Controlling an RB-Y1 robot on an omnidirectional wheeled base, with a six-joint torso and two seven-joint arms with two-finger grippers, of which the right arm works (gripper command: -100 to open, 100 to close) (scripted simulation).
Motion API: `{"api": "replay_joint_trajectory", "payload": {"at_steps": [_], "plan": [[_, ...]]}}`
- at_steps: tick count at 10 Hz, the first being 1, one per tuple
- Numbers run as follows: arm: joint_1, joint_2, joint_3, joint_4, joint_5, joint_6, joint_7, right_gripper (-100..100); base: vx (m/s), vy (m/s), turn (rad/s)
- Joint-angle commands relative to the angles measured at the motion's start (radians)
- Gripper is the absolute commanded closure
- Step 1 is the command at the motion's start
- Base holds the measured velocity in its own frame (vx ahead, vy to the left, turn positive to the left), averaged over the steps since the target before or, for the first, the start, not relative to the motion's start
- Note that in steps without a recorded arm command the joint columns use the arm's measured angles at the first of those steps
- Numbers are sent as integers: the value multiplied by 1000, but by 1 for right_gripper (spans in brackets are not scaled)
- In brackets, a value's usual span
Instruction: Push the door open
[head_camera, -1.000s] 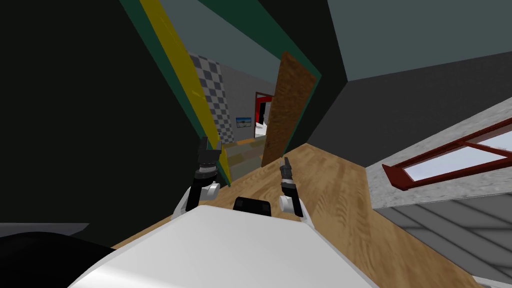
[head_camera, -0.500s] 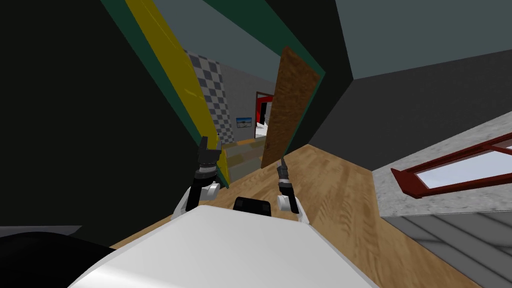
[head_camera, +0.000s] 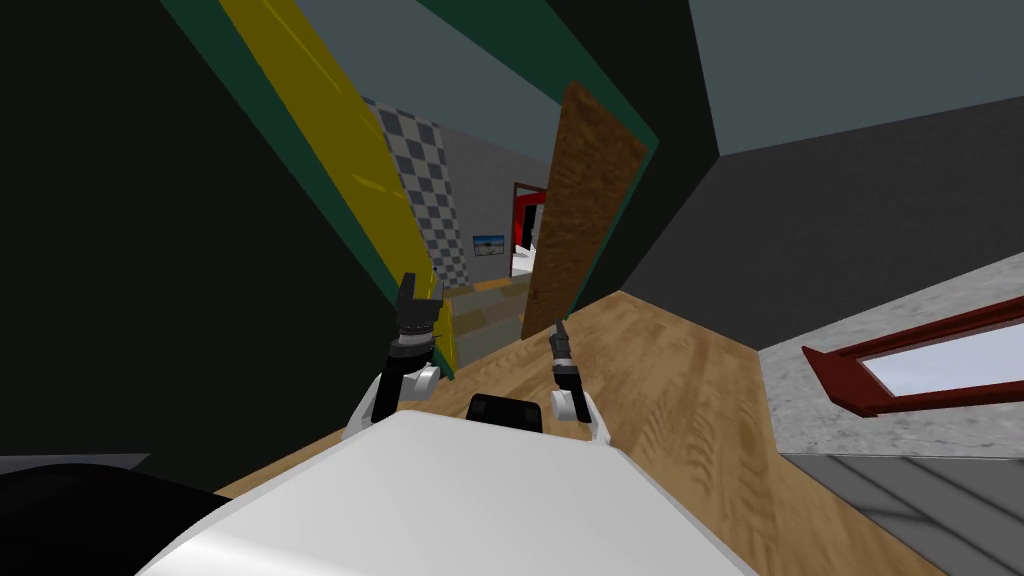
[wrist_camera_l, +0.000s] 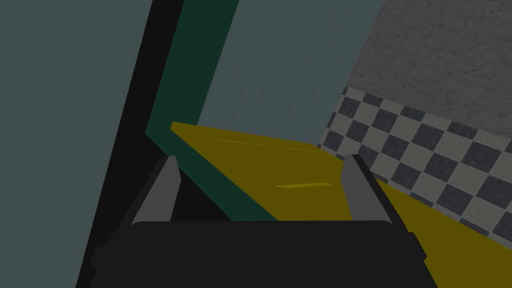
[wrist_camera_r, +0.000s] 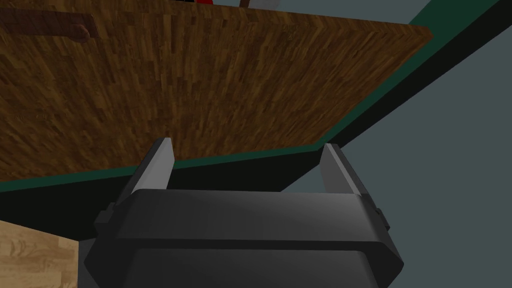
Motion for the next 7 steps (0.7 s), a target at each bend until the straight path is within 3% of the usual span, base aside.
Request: {"api": "replay_joint_trajectory", "payload": {"at_steps": [1,3,7], "plan": [[-26,-1,6,47,0,-10,-5,-100,88,-71,42],[-37,-2,11,72,0,-16,-8,-100,78,-64,31],[-82,-5,31,171,1,-39,-20,-100,68,-68,43]]}}
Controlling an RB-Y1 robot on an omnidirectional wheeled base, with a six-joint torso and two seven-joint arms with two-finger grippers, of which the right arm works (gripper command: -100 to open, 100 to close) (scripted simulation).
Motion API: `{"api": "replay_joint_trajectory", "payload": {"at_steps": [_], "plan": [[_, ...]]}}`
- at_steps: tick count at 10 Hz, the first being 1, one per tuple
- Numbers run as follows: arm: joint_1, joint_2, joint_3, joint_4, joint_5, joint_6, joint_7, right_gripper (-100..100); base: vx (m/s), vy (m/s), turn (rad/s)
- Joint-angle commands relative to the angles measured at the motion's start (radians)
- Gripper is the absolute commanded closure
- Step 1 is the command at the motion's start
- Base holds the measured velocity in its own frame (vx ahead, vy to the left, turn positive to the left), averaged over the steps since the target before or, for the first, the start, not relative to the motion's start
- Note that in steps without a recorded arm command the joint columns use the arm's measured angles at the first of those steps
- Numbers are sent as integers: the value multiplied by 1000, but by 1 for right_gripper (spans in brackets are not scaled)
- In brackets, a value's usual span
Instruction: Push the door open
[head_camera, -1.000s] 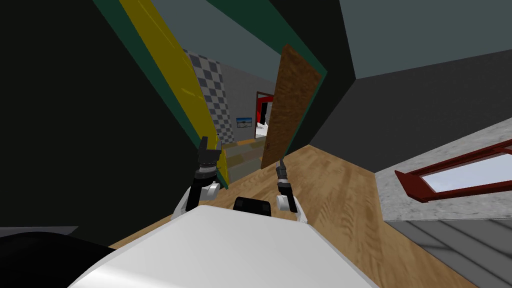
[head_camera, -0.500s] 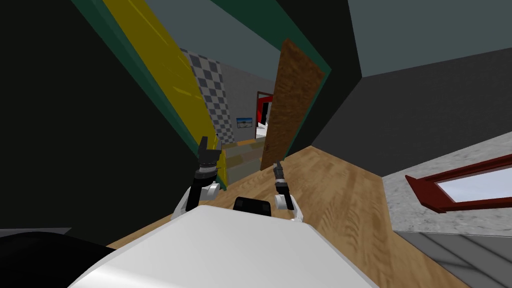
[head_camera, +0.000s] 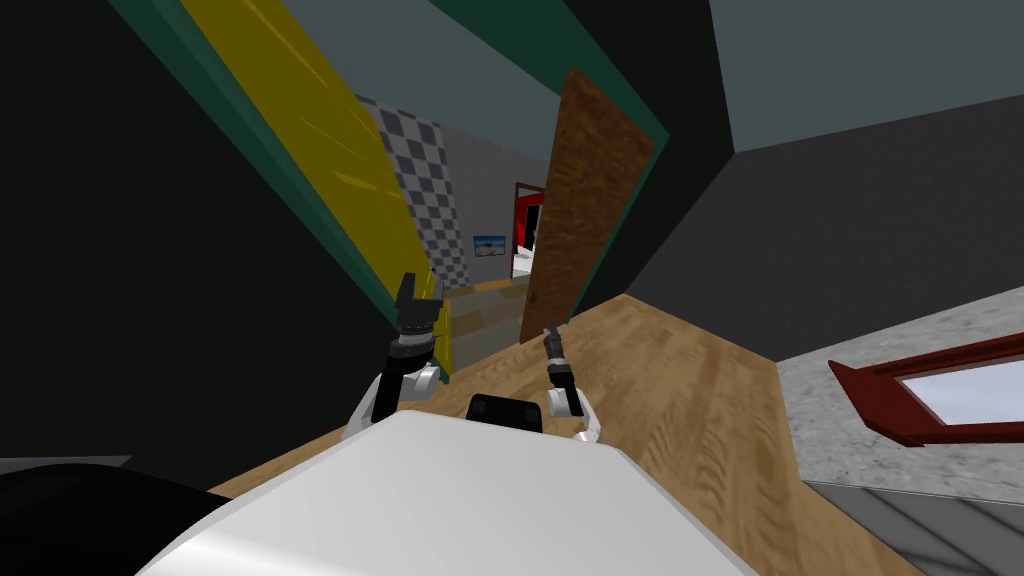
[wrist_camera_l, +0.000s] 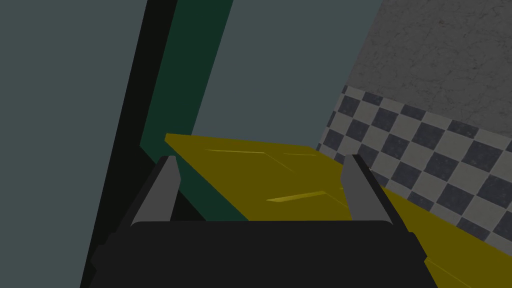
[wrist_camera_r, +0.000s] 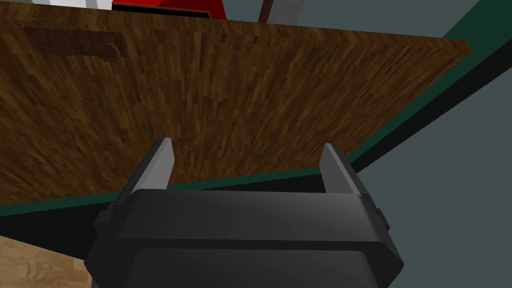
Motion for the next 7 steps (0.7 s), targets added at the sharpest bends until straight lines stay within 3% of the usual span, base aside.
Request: {"api": "replay_joint_trajectory", "payload": {"at_steps": [1,7], "plan": [[-20,0,8,44,0,-11,-5,-100,111,-97,48],[-87,0,37,192,1,-47,-23,-100,83,-80,47]]}}
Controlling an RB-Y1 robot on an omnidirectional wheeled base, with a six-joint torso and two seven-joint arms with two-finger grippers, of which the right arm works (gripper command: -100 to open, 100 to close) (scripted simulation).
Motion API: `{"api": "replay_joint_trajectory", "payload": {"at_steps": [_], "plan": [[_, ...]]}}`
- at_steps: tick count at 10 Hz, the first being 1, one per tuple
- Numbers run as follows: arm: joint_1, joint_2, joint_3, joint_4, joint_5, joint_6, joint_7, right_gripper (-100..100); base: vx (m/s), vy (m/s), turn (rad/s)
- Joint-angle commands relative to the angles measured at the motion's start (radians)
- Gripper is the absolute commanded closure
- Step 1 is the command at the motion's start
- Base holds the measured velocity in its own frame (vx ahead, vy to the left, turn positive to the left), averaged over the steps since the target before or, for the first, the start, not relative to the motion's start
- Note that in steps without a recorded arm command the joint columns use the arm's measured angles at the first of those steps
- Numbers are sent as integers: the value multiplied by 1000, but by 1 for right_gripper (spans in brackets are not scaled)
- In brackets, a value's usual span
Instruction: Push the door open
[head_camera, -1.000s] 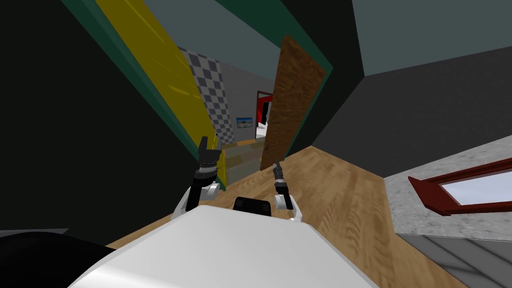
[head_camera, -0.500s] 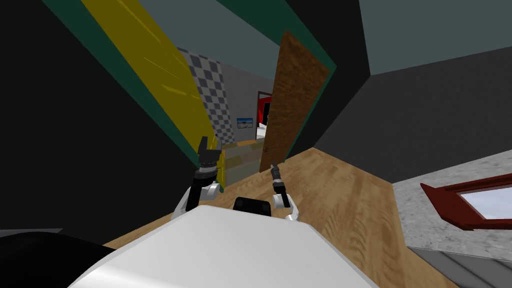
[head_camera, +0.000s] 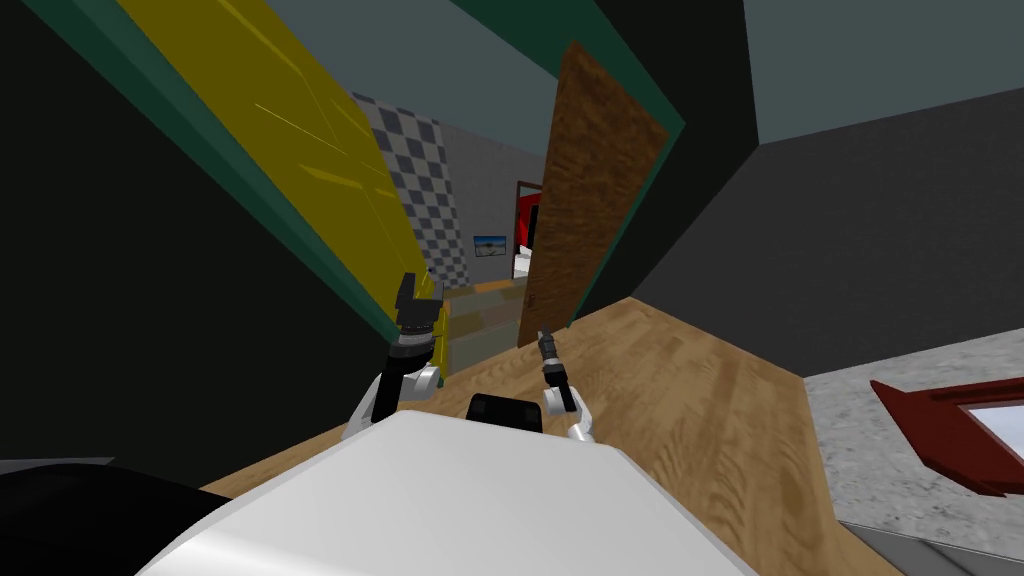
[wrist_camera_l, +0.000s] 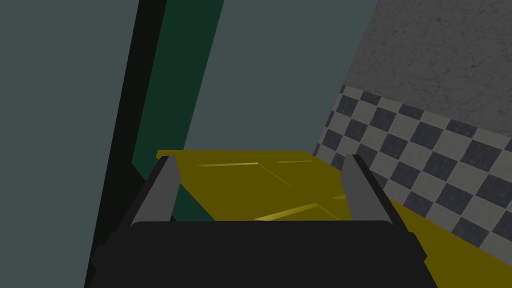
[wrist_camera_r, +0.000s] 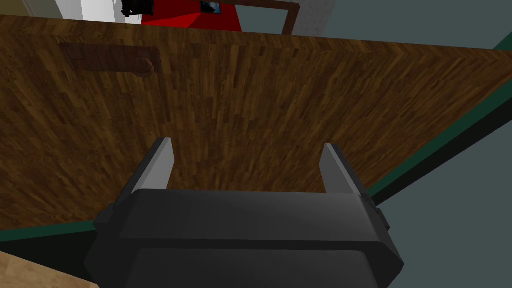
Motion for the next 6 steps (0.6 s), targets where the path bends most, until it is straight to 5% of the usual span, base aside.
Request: {"api": "replay_joint_trajectory", "payload": {"at_steps": [1,6], "plan": [[-18,3,8,43,1,-13,-4,-100,102,-78,47],[-72,8,32,162,2,-41,-18,-100,84,-85,44]]}}
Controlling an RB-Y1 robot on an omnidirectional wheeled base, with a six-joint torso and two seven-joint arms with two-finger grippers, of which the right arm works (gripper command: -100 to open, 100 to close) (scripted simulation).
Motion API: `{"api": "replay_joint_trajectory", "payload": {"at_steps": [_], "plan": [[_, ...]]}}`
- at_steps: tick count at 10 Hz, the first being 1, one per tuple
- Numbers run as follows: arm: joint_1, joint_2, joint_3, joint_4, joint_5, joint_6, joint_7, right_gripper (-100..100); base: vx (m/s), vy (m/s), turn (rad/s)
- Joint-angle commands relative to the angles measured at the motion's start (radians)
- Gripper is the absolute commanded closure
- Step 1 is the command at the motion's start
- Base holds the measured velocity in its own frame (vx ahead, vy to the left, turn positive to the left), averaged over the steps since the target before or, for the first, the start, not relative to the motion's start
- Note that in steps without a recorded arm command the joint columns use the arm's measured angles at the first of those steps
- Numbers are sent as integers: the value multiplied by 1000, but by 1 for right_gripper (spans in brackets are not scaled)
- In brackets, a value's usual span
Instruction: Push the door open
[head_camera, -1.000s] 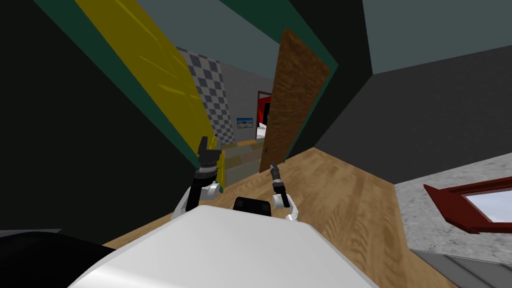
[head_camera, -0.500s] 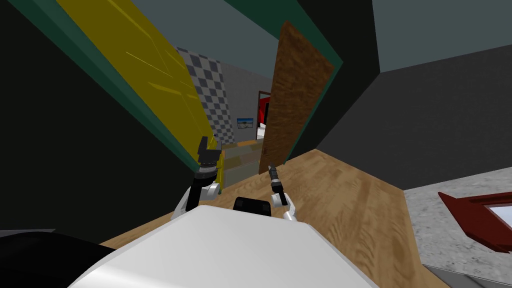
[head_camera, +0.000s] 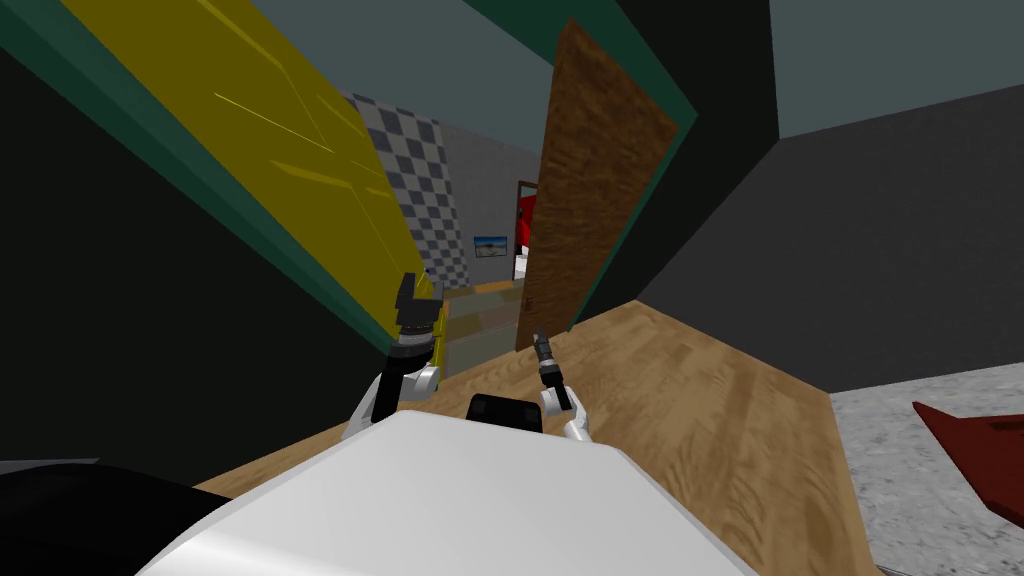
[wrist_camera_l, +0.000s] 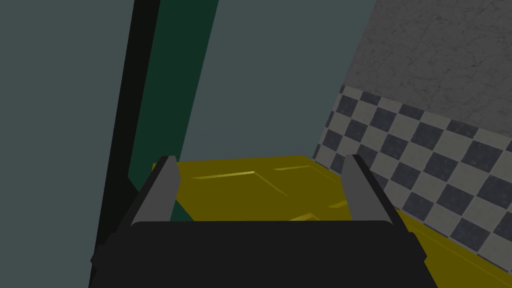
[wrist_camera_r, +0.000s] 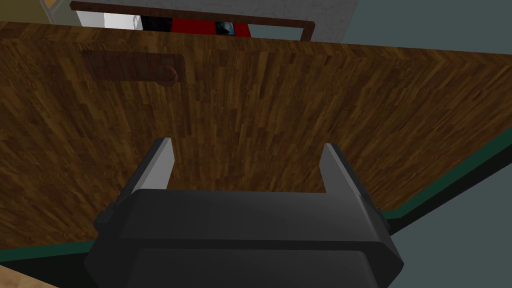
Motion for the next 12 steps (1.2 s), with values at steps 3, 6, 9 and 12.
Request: {"api": "replay_joint_trajectory", "payload": {"at_steps": [3,6,9,12], "plan": [[-37,7,10,74,0,-19,-6,-100,56,-53,28],[-67,11,23,141,0,-35,-14,-100,77,-82,44],[-95,17,36,202,1,-50,-22,-100,98,-88,40],[-137,29,54,297,2,-72,-33,-100,108,-99,54]]}}
